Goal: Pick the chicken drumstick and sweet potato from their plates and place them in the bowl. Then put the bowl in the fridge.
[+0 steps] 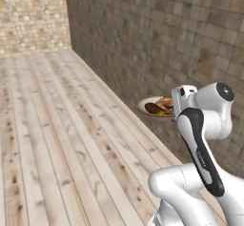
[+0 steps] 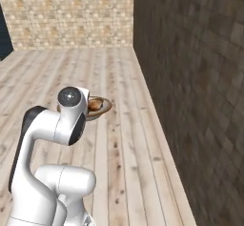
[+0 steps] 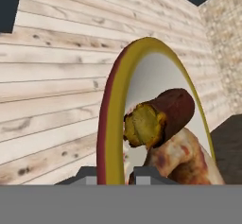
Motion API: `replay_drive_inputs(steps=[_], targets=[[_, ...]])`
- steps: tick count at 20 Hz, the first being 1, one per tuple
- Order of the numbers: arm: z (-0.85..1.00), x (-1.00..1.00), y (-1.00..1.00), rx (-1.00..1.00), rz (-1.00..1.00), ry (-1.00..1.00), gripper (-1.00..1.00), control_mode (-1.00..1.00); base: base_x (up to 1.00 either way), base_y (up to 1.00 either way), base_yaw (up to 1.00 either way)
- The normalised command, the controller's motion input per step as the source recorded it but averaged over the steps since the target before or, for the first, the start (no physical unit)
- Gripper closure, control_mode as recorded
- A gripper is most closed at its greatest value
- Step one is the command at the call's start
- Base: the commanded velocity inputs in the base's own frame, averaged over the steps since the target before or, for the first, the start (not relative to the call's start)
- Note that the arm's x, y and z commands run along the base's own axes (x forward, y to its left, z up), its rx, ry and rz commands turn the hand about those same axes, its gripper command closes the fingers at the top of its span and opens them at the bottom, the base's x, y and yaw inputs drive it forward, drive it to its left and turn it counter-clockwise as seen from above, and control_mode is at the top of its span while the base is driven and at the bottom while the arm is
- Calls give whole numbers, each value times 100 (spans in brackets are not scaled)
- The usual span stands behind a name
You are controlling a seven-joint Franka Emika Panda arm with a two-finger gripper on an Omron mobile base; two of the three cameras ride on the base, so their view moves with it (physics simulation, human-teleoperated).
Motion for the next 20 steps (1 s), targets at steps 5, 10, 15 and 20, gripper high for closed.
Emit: replay_drive_inputs(steps=[5, 10, 15, 20], targets=[[0, 0, 0, 0, 0, 0, 100, 100, 94, 0, 20], [0, 0, 0, 0, 0, 0, 100, 100, 94, 0, 16], [0, 0, 0, 0, 0, 0, 100, 100, 94, 8, 14], [0, 0, 0, 0, 0, 0, 100, 100, 94, 21, 15]])
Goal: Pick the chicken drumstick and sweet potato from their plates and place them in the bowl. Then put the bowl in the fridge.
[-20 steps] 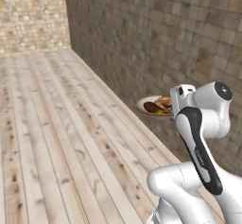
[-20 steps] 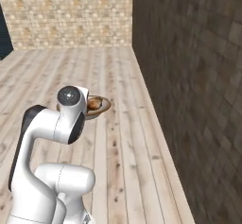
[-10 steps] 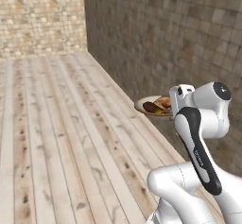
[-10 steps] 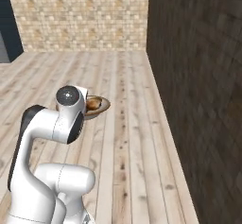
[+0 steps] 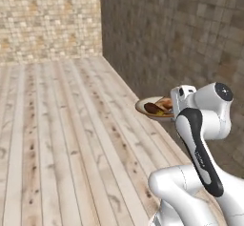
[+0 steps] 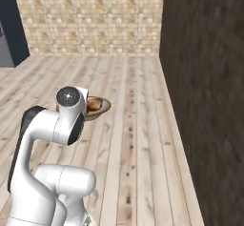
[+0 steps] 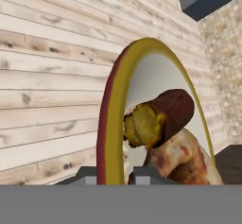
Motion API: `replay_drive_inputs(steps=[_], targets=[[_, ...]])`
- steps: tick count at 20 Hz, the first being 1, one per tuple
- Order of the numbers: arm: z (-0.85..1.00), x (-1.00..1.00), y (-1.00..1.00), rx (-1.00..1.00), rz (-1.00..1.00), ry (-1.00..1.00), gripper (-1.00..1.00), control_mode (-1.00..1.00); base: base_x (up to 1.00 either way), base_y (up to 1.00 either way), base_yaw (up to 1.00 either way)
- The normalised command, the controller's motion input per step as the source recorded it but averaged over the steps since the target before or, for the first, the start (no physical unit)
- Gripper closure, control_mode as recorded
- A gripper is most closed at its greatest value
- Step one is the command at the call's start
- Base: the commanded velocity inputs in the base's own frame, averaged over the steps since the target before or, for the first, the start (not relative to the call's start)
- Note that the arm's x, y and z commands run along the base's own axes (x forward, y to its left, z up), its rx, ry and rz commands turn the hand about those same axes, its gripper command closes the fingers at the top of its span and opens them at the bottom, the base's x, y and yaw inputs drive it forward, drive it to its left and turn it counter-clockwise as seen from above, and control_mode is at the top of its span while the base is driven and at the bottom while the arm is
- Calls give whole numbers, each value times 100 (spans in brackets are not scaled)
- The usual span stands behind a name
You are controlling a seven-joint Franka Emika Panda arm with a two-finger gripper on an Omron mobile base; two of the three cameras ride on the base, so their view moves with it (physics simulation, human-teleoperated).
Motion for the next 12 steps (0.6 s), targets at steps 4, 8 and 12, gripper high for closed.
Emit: replay_drive_inputs(steps=[4, 8, 12], targets=[[0, 0, 0, 0, 0, 0, 100, 100, 85, 27, 25], [0, 0, 0, 0, 0, 0, 100, 100, 83, 27, 27], [0, 0, 0, 0, 0, 0, 100, 100, 82, 28, 27]])
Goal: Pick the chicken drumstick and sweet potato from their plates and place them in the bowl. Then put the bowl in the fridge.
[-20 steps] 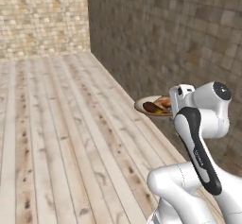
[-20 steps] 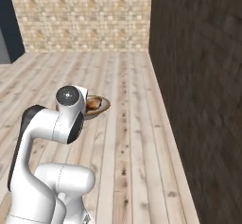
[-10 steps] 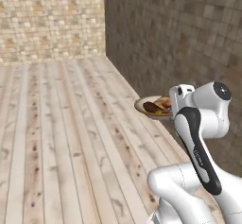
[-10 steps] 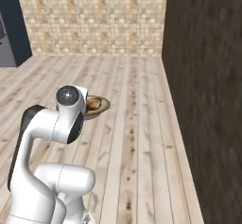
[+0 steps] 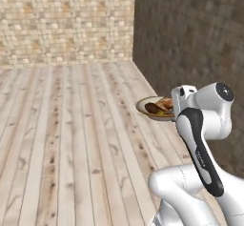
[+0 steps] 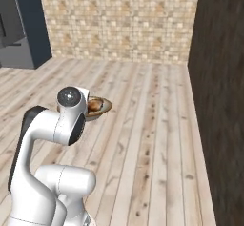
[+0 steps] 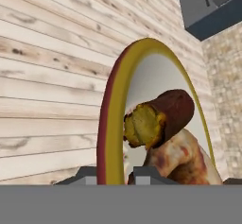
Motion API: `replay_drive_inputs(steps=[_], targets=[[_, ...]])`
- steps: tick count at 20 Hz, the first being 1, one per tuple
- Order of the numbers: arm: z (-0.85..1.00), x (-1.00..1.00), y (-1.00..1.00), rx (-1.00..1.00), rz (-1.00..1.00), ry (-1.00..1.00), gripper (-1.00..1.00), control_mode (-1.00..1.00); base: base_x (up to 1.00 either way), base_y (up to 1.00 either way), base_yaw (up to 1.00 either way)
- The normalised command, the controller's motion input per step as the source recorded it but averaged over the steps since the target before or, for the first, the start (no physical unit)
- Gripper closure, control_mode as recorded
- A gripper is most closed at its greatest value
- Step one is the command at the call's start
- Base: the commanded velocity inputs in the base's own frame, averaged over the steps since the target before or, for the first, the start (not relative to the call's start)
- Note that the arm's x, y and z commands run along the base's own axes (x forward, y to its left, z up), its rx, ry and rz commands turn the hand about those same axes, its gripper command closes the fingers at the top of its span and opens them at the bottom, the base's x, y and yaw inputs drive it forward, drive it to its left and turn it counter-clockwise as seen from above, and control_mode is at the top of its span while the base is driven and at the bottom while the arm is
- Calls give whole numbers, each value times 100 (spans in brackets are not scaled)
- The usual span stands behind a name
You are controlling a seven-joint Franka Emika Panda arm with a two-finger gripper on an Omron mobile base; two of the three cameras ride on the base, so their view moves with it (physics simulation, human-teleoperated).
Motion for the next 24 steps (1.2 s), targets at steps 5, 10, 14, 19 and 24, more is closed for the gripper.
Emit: replay_drive_inputs(steps=[5, 10, 14, 19, 24], targets=[[0, 0, 0, 0, 0, 0, 100, 100, 83, 28, 26], [0, 0, 0, 0, 0, 0, 100, 100, 81, 29, 27], [0, 0, 0, 0, 0, 0, 100, 100, 76, 35, 30], [0, 0, 0, 0, 0, 0, 100, 100, 69, 43, 32], [0, 0, 0, 0, 0, 0, 100, 100, 68, 52, 27]])
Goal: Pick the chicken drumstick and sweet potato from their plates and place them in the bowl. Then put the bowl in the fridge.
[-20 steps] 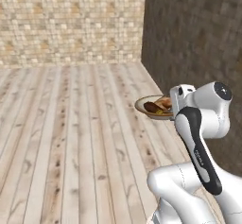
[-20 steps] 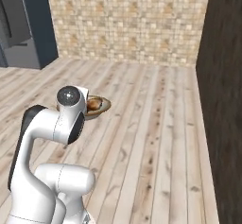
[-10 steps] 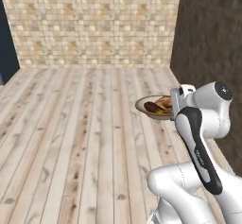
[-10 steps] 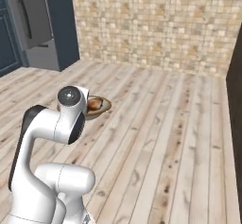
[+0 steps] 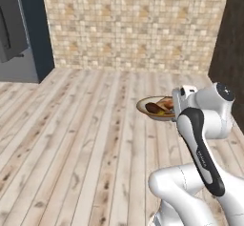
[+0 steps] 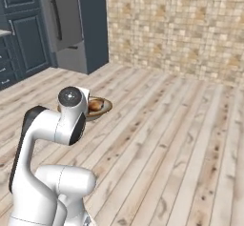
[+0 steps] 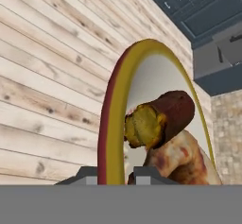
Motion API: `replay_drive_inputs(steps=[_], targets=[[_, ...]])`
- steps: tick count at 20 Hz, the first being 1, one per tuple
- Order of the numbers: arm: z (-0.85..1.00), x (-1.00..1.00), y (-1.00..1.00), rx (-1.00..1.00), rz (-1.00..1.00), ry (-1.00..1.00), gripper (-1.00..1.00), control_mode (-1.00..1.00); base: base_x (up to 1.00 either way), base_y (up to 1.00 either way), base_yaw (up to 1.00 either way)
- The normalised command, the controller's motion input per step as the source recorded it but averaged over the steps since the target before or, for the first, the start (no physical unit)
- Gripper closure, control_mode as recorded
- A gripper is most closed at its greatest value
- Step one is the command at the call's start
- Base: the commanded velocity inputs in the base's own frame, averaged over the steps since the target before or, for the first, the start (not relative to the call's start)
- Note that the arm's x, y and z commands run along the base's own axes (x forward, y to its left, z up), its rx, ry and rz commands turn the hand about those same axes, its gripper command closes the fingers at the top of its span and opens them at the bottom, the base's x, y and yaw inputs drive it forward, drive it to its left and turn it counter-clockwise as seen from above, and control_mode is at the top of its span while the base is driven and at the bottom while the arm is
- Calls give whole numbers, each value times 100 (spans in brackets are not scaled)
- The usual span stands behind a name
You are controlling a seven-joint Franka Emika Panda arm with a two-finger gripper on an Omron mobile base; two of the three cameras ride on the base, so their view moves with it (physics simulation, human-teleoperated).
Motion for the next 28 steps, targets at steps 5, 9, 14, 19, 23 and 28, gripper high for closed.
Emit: replay_drive_inputs(steps=[5, 9, 14, 19, 23, 28], targets=[[0, 0, 0, 0, 0, 0, 100, 100, 73, 53, 23], [0, 0, 0, 0, 0, 0, 100, 100, 80, 53, 18], [0, 0, 0, 0, 0, 0, 100, 100, 85, 55, 13], [0, 0, 0, 0, 0, 0, 100, 100, 90, 60, 6], [0, 0, 0, 0, 0, 0, 100, 100, 86, 66, 4], [0, 0, 0, 0, 0, 0, 100, 100, 83, 71, 3]])
